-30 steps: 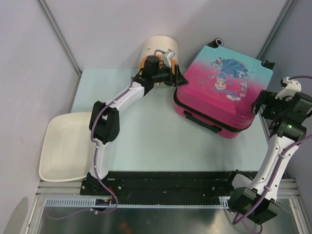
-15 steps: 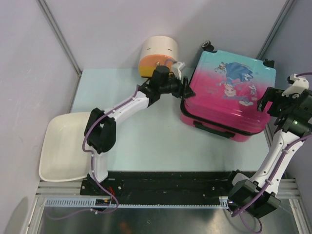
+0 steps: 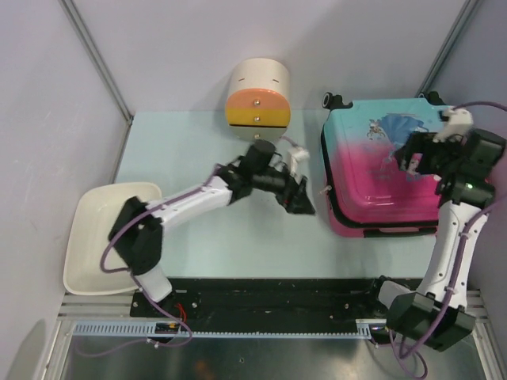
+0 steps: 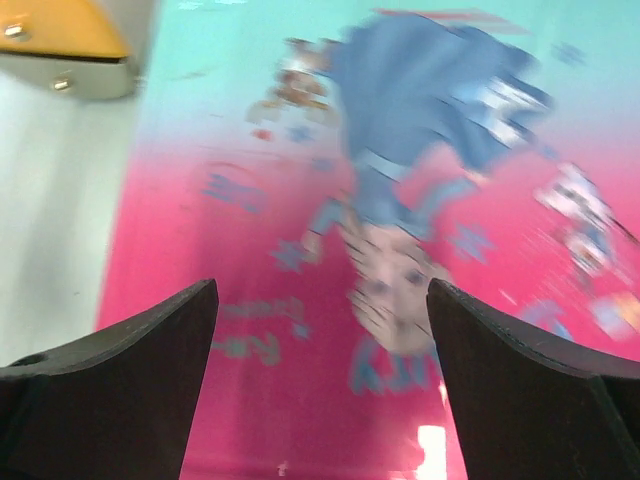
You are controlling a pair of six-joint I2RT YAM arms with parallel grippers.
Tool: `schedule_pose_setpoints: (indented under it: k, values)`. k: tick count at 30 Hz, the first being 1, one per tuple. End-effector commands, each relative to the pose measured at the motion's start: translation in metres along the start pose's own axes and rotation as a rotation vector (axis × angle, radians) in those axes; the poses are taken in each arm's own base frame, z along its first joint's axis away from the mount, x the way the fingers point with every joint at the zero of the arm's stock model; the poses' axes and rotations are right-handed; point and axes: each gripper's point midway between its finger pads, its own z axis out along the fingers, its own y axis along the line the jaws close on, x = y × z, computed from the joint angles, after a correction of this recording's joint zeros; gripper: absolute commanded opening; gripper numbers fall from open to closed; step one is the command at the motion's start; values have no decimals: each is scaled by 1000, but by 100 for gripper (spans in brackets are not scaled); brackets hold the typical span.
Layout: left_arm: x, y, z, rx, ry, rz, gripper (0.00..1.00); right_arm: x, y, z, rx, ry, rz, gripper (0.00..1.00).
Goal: Open, take out, and arrange the luggage
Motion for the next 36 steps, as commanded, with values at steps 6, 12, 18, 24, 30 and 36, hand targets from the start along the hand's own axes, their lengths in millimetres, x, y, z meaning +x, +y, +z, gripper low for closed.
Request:
schedule_pose_setpoints:
  k: [6, 12, 18, 24, 30, 36]
  values:
    - [-33, 21, -117, -165, -204, 170, 100, -71, 110, 80, -113, -195, -268, 92]
    - [-9, 31, -138, -246, -215, 154, 100, -94, 132, 140, -70, -211, -281, 93]
    - [-4, 37, -146, -289, -227, 141, 100, -107, 135, 205, -54, -151, -227, 93]
    - [5, 40, -151, -317, -231, 119, 100, -92, 150, 254, -91, -69, -180, 93]
    - [19, 44, -158, -344, -234, 85, 100, -52, 156, 294, -108, 37, -143, 94]
    - [27, 45, -165, -360, -247, 60, 100, -32, 150, 326, -77, 70, -187, 94]
